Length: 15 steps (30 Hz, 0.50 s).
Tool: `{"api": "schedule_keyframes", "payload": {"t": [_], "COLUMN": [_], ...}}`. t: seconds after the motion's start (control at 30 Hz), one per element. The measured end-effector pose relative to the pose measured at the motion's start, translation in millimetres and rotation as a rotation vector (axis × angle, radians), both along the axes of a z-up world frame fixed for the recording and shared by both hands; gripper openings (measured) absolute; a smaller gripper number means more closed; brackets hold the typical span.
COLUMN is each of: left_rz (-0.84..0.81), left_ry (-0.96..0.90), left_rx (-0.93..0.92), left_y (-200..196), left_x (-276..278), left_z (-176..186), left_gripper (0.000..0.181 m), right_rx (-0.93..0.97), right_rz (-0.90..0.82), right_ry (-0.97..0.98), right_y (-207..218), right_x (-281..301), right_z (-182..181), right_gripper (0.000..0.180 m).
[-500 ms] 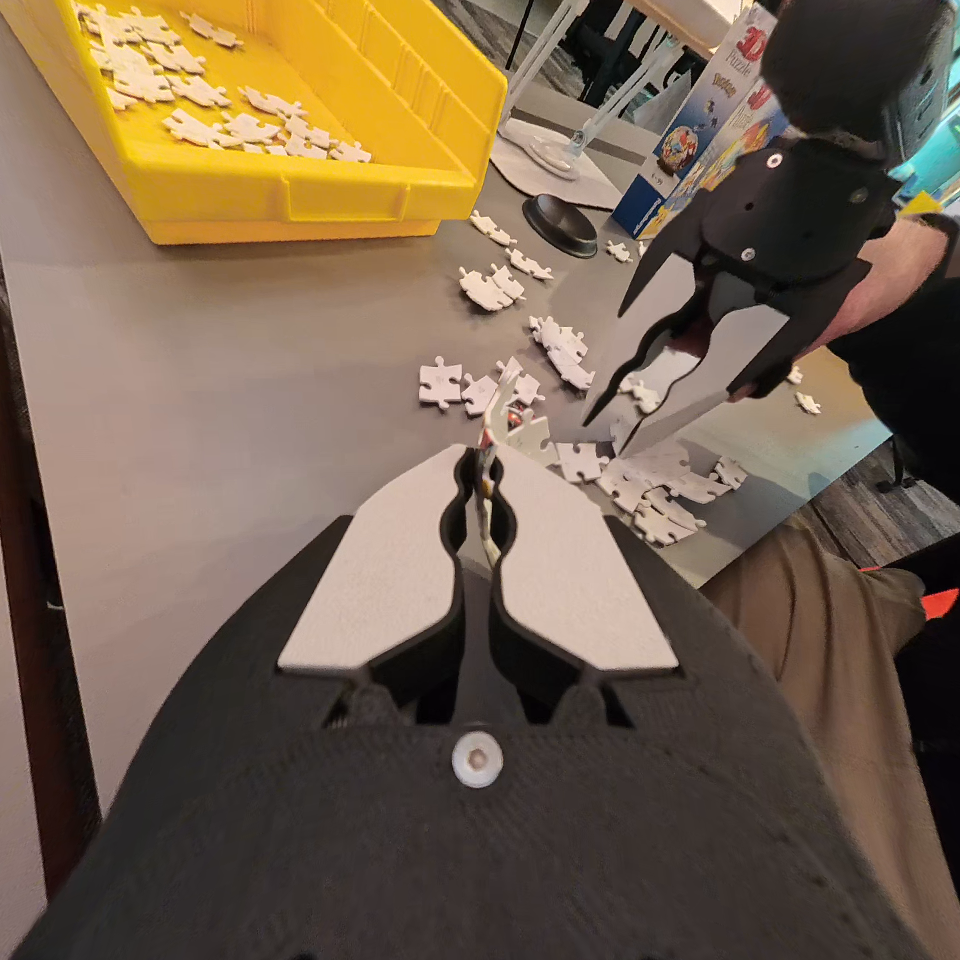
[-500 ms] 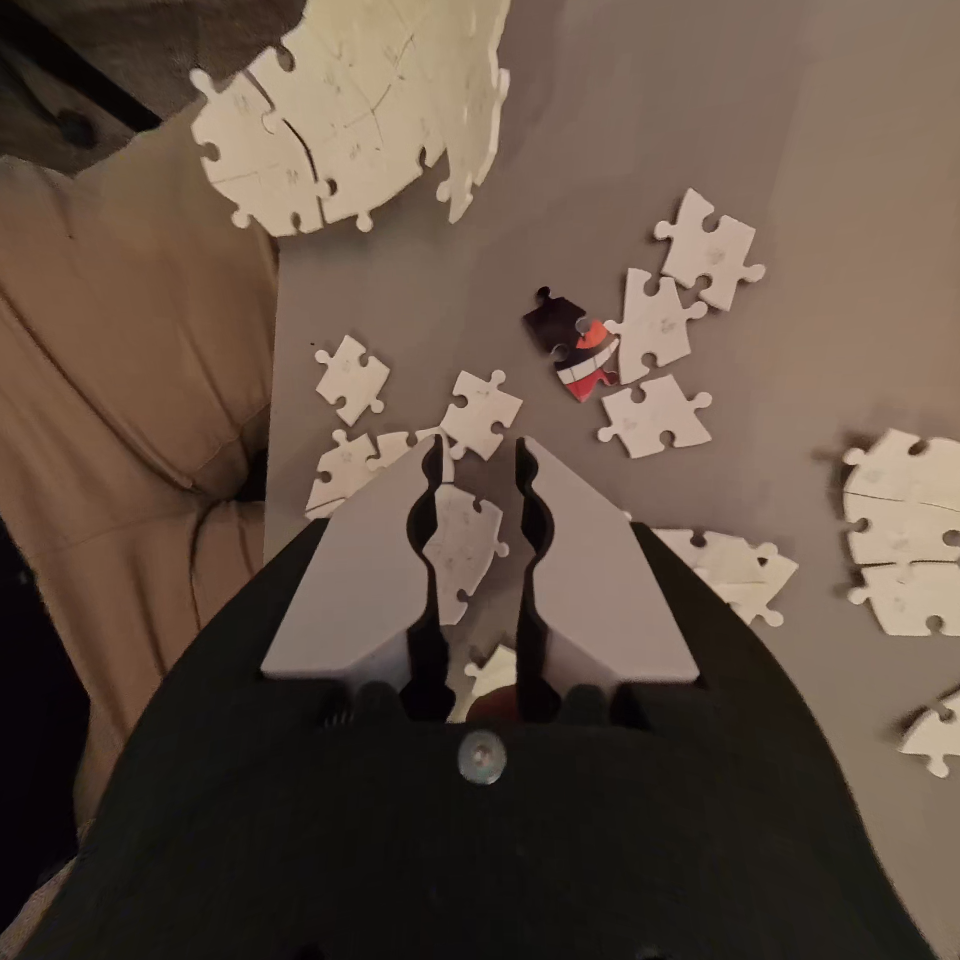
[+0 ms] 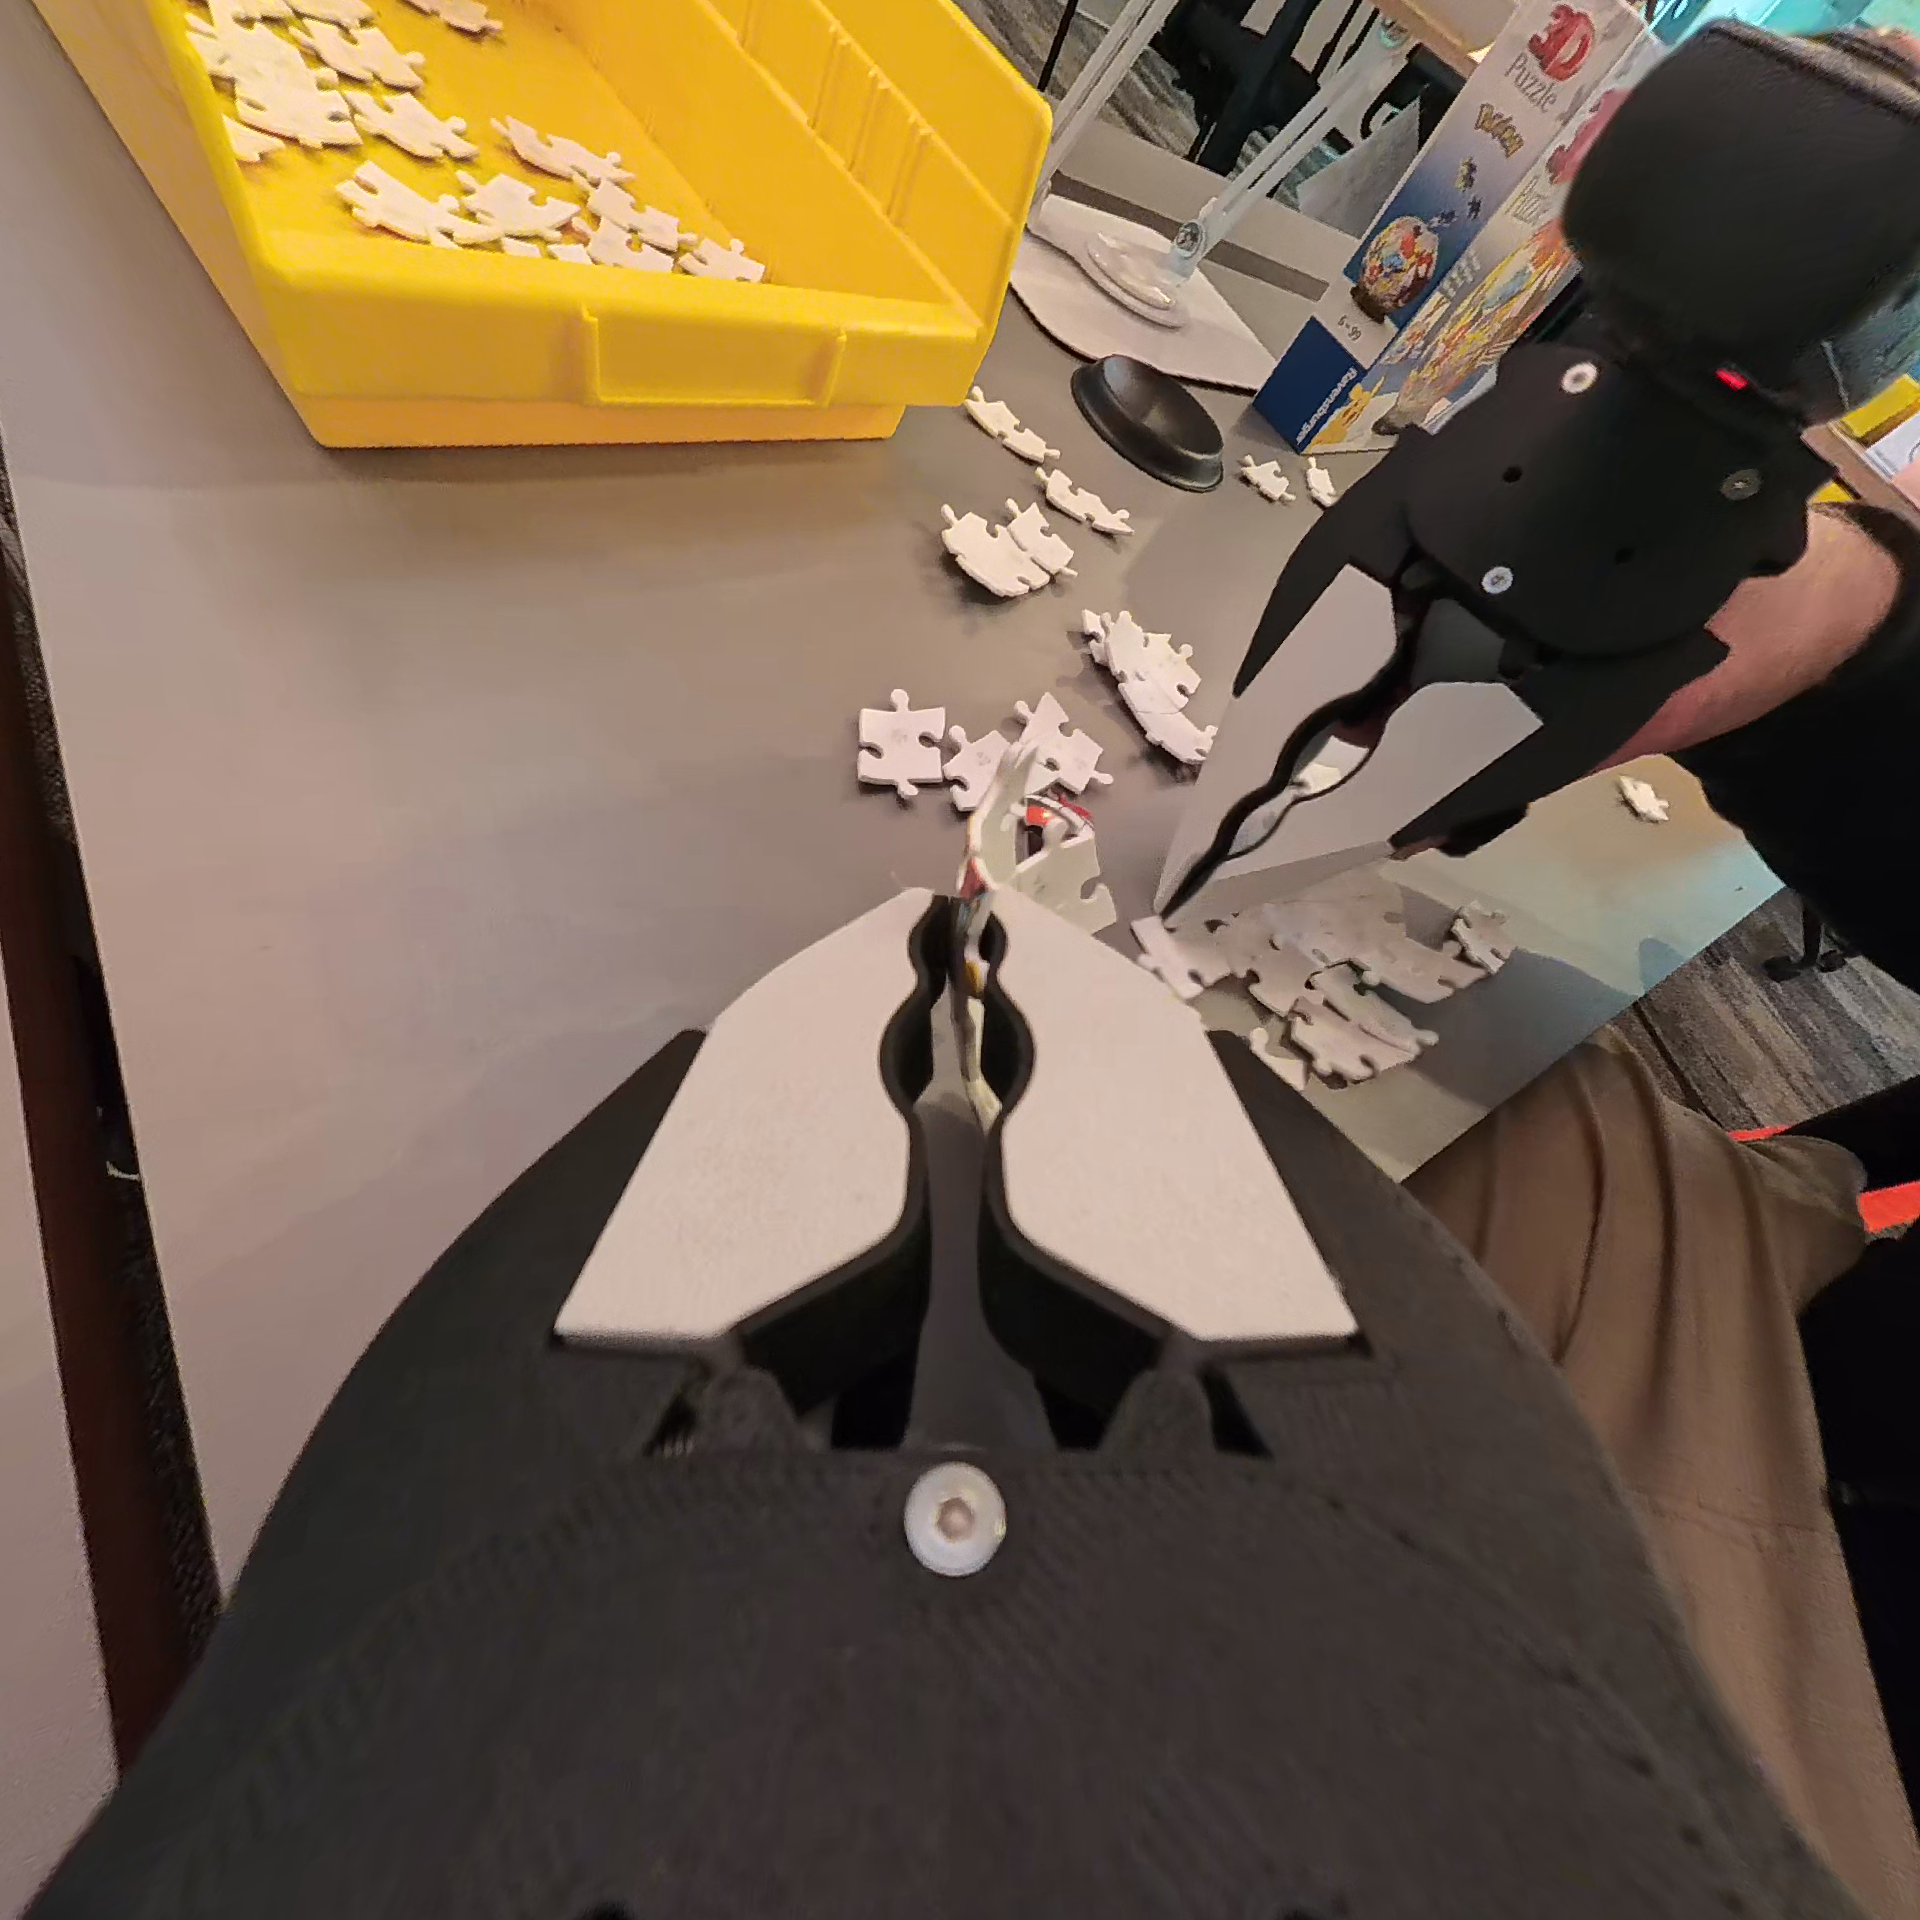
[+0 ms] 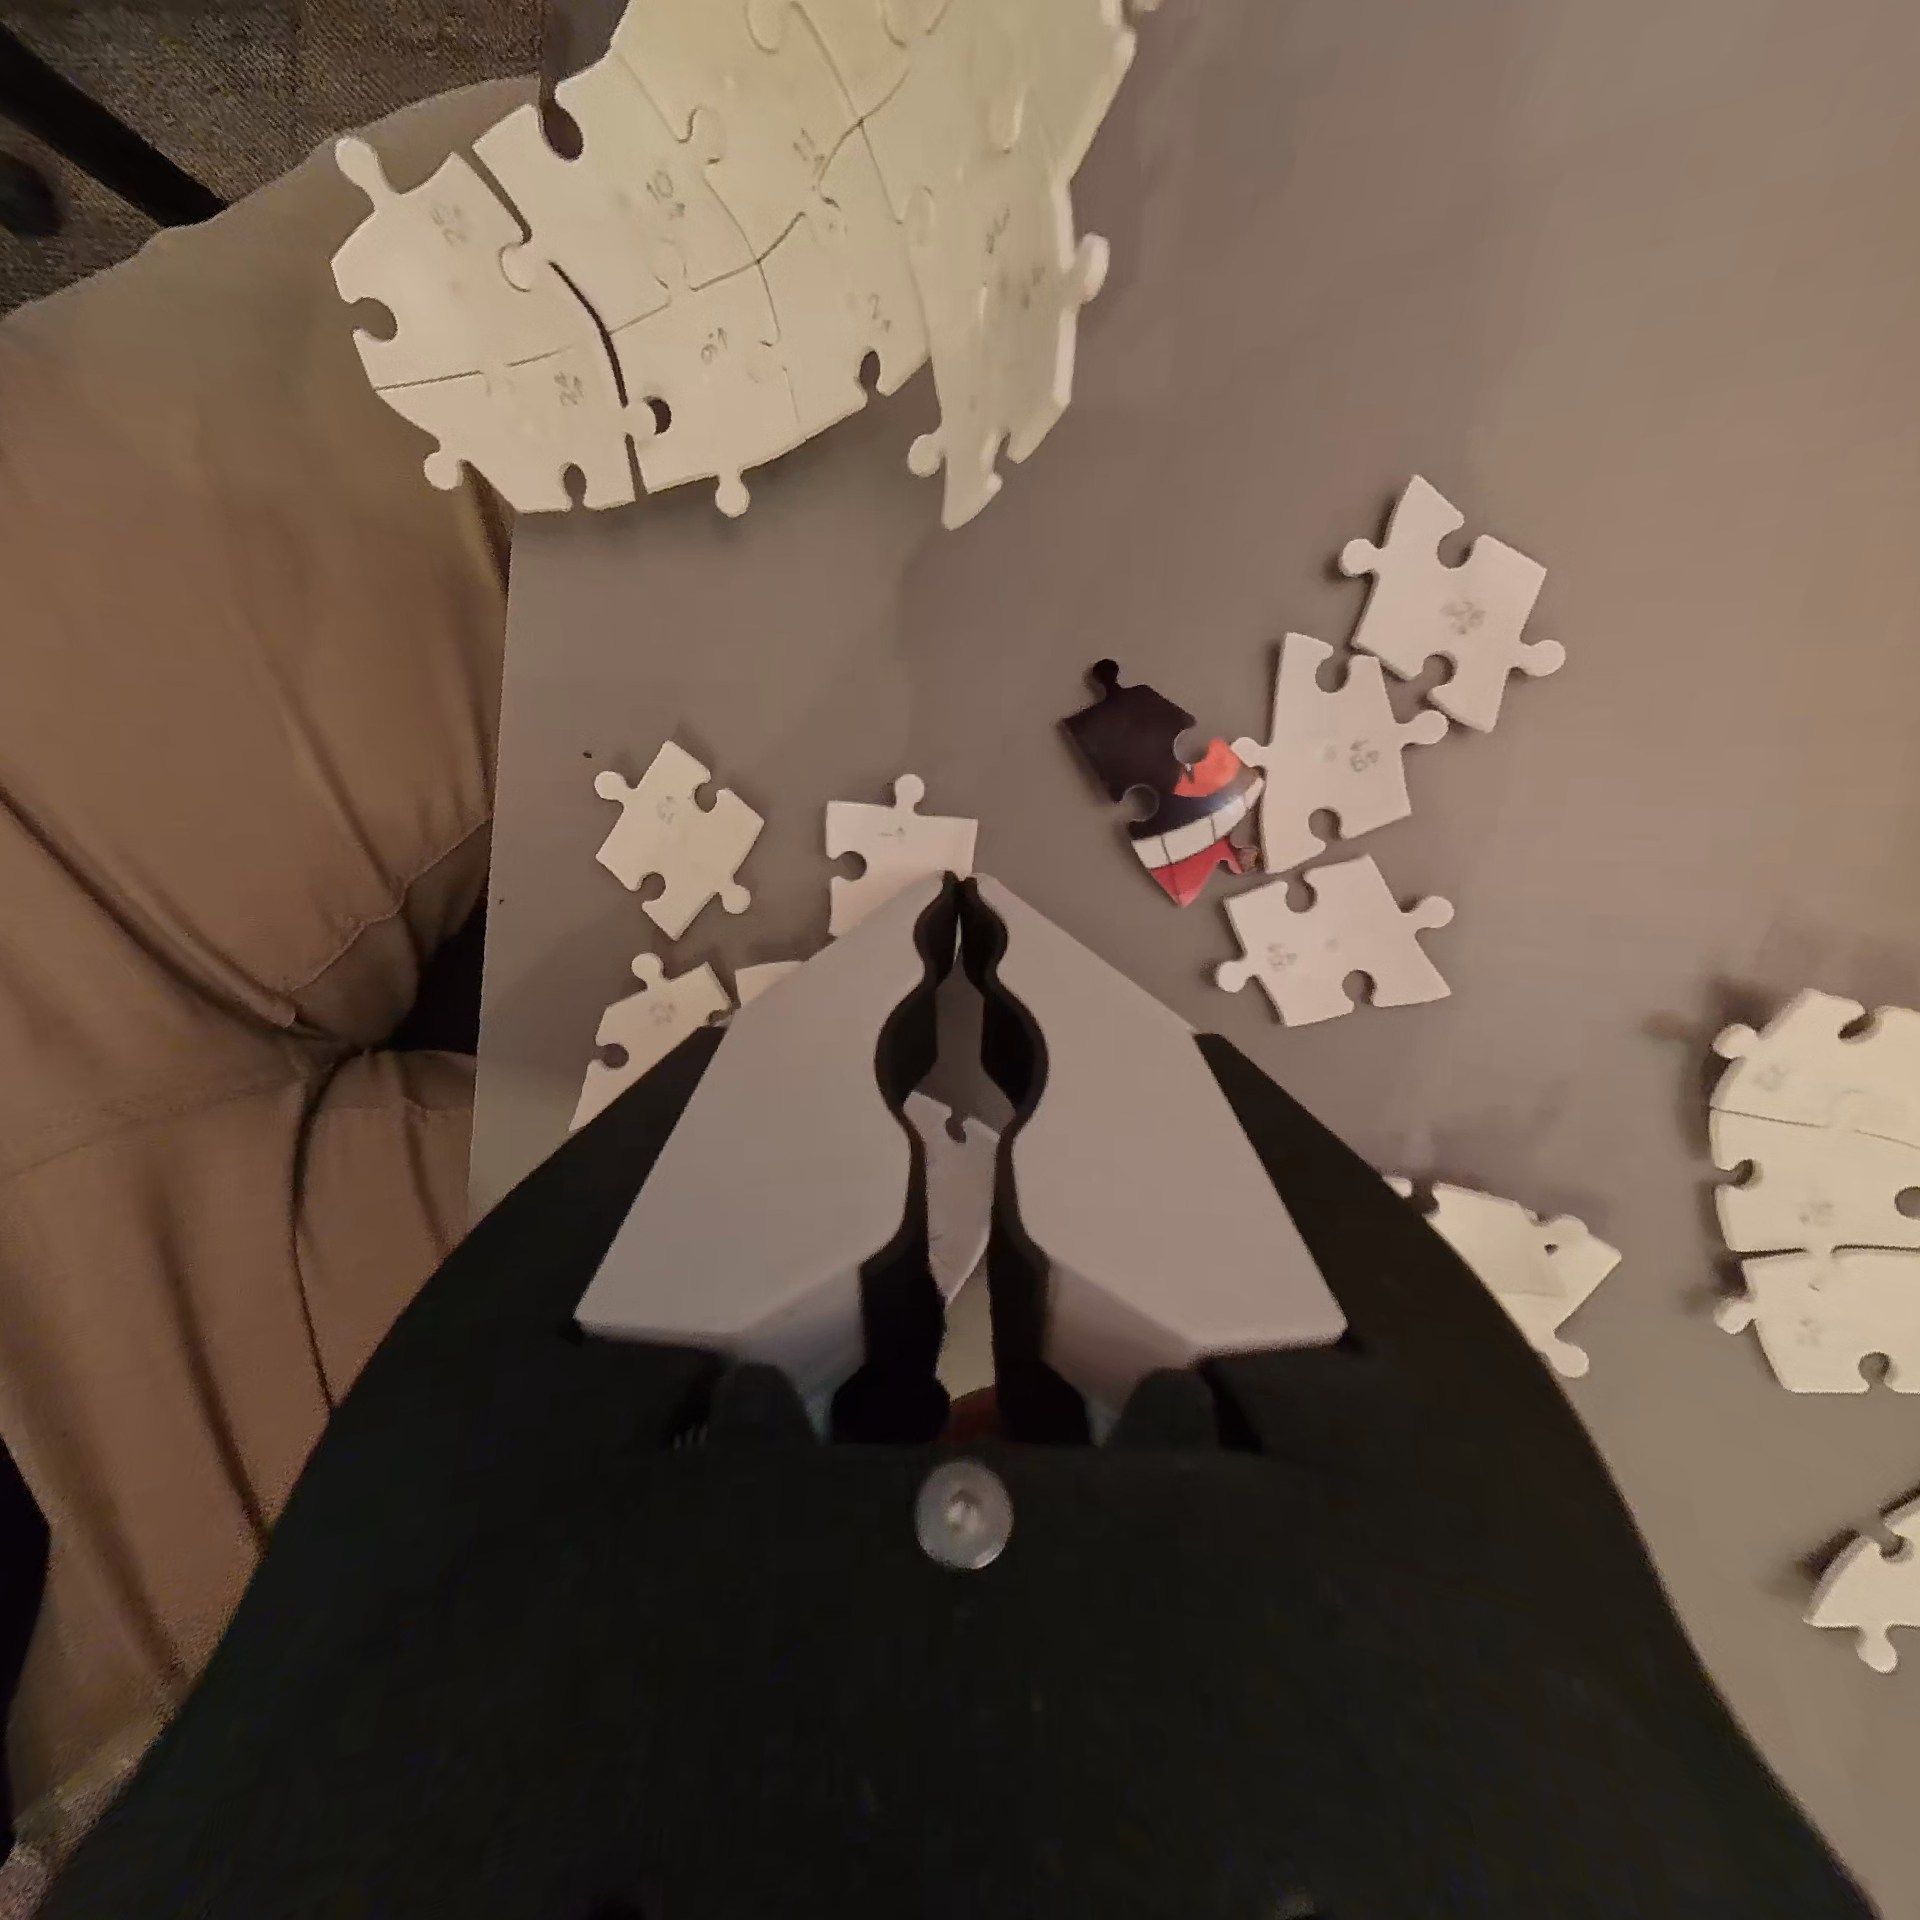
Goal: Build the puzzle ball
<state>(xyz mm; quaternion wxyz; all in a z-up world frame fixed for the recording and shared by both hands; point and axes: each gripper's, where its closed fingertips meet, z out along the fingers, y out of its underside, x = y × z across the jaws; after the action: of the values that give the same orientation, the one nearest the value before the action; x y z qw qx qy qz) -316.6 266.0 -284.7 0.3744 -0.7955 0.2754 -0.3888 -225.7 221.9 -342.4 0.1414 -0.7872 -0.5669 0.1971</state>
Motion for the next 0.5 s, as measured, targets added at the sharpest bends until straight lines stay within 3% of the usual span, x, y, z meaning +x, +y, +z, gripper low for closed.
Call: {"api": "schedule_keyframes", "payload": {"t": [0.03, 0.5], "left_rz": [0.006, 0.068], "left_ry": [0.005, 0.013], "left_rx": [-0.002, -0.021], "left_y": [1, 9], "left_x": [-1, -15], "left_z": [-1, -5], "left_gripper": [0.003, 0.004], "right_rx": [0.003, 0.062], "right_rz": [0.005, 0.036], "right_ry": [0.004, 0.07], "right_y": [-1, -1], "right_x": [-2, -19], "right_z": [0, 10], "right_gripper": [0.0, 0.0]}}
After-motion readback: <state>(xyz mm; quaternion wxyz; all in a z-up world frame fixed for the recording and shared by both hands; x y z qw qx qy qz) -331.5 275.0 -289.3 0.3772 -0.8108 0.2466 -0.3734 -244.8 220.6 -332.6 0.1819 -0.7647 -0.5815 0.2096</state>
